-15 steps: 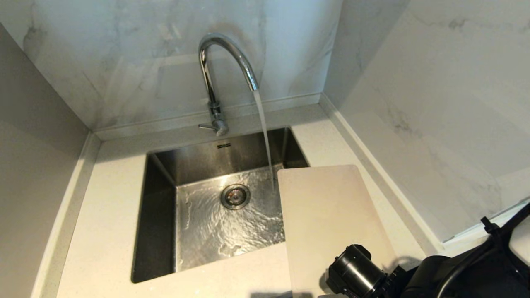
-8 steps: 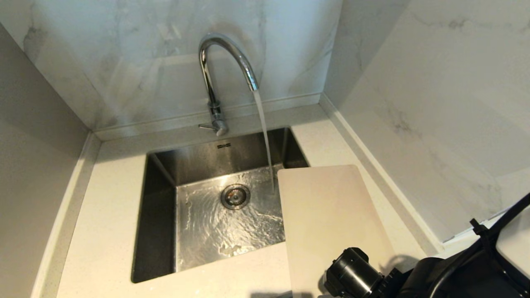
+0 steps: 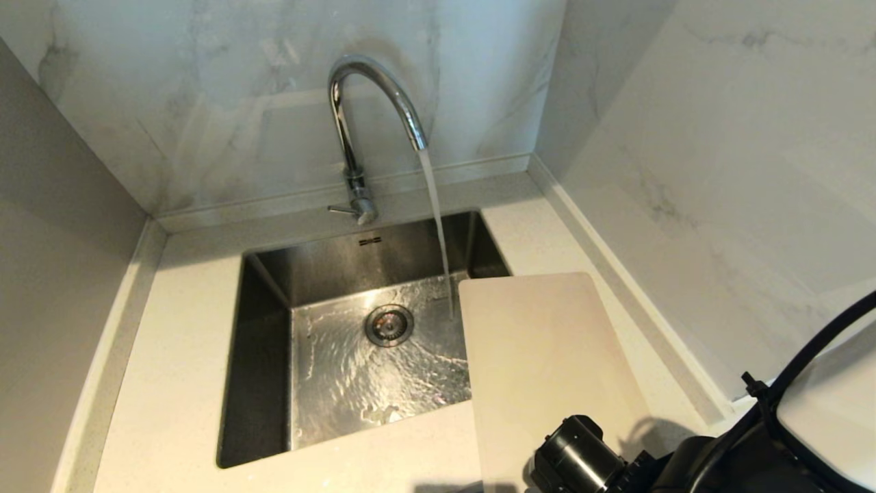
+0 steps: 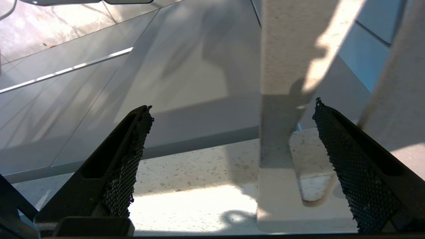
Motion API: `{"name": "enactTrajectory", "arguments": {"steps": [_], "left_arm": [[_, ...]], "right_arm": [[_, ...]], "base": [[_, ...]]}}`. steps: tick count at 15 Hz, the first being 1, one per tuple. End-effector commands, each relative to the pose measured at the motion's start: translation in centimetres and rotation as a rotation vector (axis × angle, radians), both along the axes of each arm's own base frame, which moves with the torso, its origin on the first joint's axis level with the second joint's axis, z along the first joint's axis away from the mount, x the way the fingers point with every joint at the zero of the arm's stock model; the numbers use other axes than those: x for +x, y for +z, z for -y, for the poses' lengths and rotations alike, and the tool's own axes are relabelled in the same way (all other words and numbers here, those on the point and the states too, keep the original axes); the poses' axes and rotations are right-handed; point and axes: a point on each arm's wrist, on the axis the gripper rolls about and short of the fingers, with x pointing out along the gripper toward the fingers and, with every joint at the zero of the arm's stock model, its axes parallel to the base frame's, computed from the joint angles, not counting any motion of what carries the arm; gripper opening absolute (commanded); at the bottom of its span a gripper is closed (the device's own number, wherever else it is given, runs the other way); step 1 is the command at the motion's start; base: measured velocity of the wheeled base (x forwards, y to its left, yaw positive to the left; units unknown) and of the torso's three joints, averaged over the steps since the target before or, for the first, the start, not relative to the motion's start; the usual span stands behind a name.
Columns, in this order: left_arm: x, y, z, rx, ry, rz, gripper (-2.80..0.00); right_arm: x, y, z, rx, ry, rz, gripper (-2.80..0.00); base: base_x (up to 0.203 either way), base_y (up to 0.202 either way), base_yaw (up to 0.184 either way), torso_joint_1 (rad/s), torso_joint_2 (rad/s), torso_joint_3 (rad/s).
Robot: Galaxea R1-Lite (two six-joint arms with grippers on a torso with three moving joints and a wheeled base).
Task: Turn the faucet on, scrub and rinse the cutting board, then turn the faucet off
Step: Pick up the cutting board
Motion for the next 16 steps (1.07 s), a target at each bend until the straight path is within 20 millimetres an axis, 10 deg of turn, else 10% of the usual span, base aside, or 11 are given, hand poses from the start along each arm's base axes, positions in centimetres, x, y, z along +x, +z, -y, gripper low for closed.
{"name": "enactTrajectory", "arguments": {"steps": [1, 16], "left_arm": [[0.0, 0.0, 0.0, 0.000, 0.001, 0.000, -2.80], [0.0, 0.0, 0.0, 0.000, 0.001, -0.001, -2.80]], "right_arm": [[-0.1, -0.7, 0.0, -0.020, 0.006, -0.023, 0.00], [0.0, -4.3, 0.0, -0.003, 0.006, -0.029, 0.00]], "base": [[0.000, 0.000, 0.000, 0.000, 0.00, 0.000], [0.000, 0.000, 0.000, 0.000, 0.00, 0.000]]}}
